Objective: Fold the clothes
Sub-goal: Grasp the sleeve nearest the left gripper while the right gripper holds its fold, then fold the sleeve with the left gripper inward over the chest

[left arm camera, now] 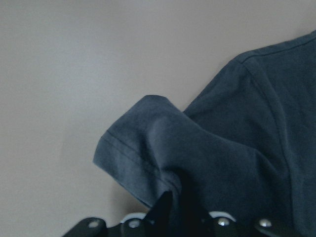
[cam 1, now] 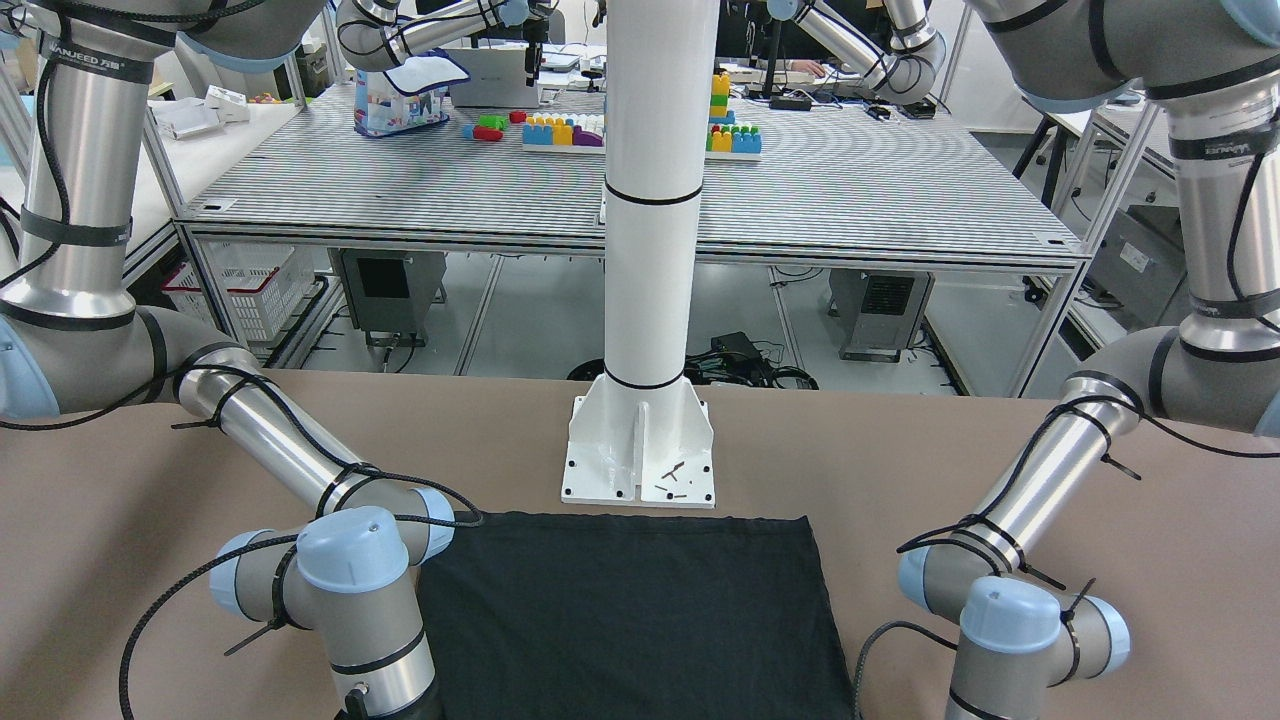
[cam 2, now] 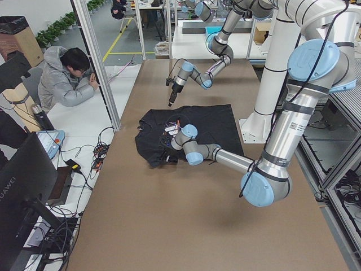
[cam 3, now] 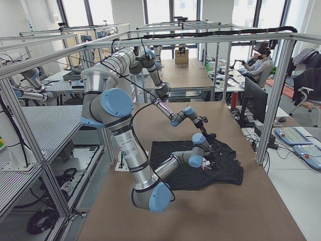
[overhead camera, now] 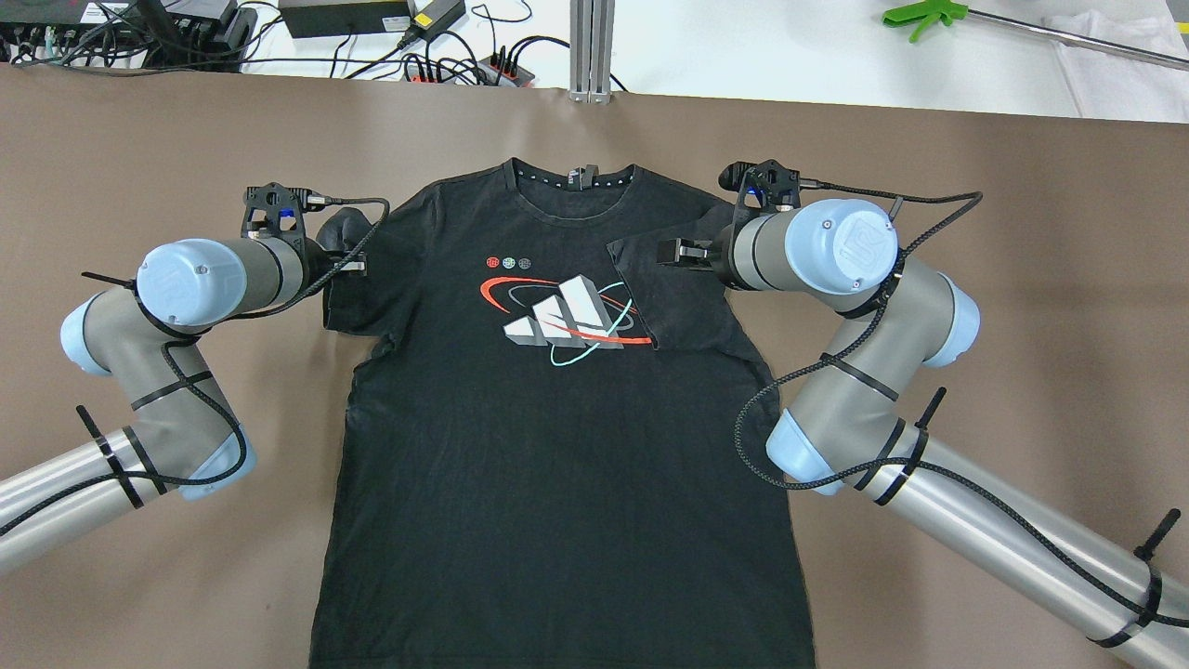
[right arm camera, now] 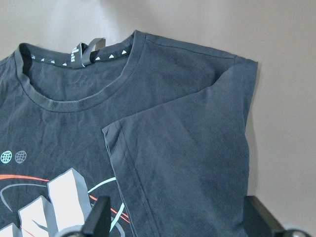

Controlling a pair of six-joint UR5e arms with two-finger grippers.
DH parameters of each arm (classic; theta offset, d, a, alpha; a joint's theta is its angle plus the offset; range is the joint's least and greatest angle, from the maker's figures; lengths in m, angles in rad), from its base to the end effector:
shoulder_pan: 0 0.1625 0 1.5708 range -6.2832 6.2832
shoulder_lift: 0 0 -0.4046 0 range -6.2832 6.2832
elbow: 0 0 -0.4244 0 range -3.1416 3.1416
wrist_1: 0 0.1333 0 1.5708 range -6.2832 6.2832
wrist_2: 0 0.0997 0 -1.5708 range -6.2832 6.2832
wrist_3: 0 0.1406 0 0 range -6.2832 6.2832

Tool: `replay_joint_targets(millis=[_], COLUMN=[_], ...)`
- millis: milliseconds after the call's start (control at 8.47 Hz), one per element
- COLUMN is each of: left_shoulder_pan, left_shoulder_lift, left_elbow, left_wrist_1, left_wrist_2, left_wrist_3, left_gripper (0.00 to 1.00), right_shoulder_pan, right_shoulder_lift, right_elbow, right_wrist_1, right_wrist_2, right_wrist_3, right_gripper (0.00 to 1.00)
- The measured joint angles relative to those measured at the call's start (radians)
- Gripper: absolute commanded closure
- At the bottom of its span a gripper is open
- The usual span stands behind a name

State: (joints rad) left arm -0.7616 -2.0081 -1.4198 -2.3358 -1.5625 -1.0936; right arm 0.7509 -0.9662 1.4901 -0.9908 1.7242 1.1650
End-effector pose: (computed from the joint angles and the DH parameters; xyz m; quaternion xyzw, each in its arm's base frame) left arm 0.4500 -0.6149 0.3924 0.2942 0.4065 -0.1246 0.8560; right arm -0.4840 -0.6047 0.2566 0.2312 -0.4734 0.1062 0.8433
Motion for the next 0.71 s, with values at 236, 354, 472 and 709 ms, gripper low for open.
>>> replay_joint_targets(millis=[236, 354, 472, 709], left_shoulder_pan=[0.005, 0.008, 0.010, 0.014], left_shoulder_lift=[-0.019, -0.034, -0.054, -0.141], left_elbow=[-0.082, -0.089, -0.081, -0.020], left_wrist_1=[0.143, 0.172, 0.185, 0.217], left_wrist_2=[0.005, 0.011, 0.018, 0.033], left_wrist_3=[-0.025, -0.039, -0.049, -0.082], left_gripper=[1.00, 1.00, 1.00, 1.00], right_shoulder_pan=[-0.005, -0.006, -0.006, -0.007], right_shoulder_lift=[-0.005, -0.007, -0.008, -0.009], right_elbow=[0.001, 0.001, 0.001, 0.001], right_wrist_1=[0.001, 0.001, 0.001, 0.001], right_wrist_2=[0.000, 0.000, 0.000, 0.000], right_wrist_3=[0.003, 0.003, 0.003, 0.002], right_gripper=[0.06, 0.06, 0.06, 0.06])
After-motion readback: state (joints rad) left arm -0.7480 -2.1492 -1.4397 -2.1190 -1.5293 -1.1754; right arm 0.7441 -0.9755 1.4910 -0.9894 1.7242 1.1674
